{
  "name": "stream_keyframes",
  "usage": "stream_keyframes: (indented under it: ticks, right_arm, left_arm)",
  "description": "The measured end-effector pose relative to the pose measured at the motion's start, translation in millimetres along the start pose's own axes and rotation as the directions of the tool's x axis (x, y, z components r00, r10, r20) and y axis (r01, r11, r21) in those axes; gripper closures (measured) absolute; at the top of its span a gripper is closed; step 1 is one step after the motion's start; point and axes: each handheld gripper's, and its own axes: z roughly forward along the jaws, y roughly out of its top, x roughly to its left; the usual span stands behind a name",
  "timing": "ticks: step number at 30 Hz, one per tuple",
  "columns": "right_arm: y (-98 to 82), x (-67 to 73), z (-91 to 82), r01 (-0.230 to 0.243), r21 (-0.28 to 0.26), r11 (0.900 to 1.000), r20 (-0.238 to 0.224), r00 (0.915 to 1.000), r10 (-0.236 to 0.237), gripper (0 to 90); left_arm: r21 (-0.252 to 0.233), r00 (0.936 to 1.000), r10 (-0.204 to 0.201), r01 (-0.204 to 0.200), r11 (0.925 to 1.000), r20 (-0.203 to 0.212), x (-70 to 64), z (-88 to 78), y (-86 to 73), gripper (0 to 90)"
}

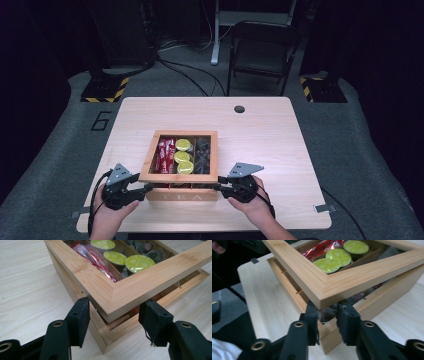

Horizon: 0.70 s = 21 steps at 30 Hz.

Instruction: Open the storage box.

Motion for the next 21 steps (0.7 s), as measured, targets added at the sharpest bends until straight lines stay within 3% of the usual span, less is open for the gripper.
stream_keyframes:
  ticks: [12, 21]
  right_arm:
    - [14.1, -8.2, -9.7, 0.010, -0.026, 1.000, 0.053, 0.9985, -0.009, 57.9]
    - [29.3, -10.2, -13.5, 0.037, -0.037, 0.999, 0.065, 0.9973, -0.034, 55.1]
  left_arm:
    - [-0.013, 0.9996, -0.015, 0.015, 0.9998, -0.023, 1.0, -4.4, 13.5, 42.7]
    - [-0.056, 0.9986, 0.028, -0.031, 0.9980, -0.046, 1.9, -10.9, 24.8, 42.2]
